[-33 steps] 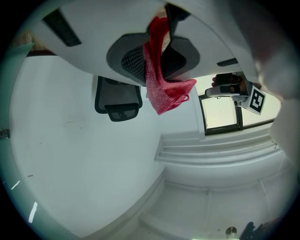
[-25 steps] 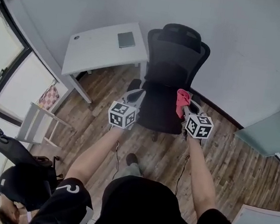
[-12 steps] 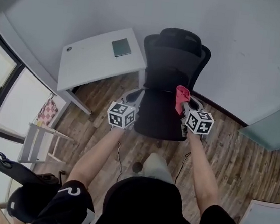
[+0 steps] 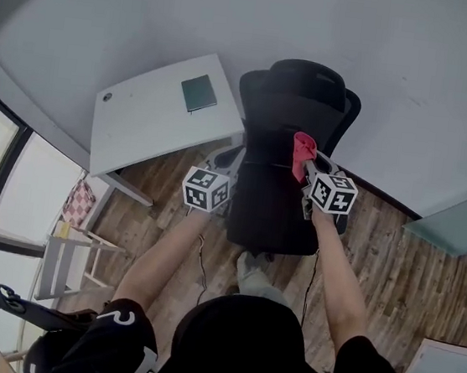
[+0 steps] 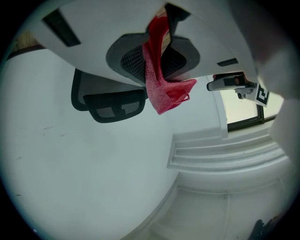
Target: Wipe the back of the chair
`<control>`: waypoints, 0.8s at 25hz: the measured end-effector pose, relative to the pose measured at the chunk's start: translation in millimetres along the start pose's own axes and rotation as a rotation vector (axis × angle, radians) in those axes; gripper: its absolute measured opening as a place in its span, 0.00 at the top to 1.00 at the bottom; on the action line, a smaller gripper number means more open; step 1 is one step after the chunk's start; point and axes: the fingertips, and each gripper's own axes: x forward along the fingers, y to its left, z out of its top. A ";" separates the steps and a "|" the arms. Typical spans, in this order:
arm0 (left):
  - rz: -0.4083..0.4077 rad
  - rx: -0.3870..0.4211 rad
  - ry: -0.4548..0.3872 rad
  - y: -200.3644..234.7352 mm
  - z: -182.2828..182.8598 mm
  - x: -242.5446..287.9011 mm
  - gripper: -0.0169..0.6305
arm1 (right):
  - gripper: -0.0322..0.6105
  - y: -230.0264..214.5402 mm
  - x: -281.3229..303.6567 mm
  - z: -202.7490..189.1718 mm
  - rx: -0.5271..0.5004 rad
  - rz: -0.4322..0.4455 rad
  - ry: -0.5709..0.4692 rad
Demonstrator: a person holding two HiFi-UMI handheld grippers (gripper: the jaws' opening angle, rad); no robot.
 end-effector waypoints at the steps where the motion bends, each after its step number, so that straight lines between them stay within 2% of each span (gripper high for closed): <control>1: -0.003 0.005 0.005 10.5 3.3 10.9 0.93 | 0.84 -4.0 15.5 4.6 0.004 0.000 -0.002; 11: -0.025 0.001 0.021 105.6 28.2 112.2 0.93 | 0.84 -45.3 168.0 40.9 0.023 -0.024 0.011; 20: -0.033 -0.018 0.061 144.7 27.8 177.8 0.93 | 0.84 -65.0 253.0 46.8 0.014 0.009 0.057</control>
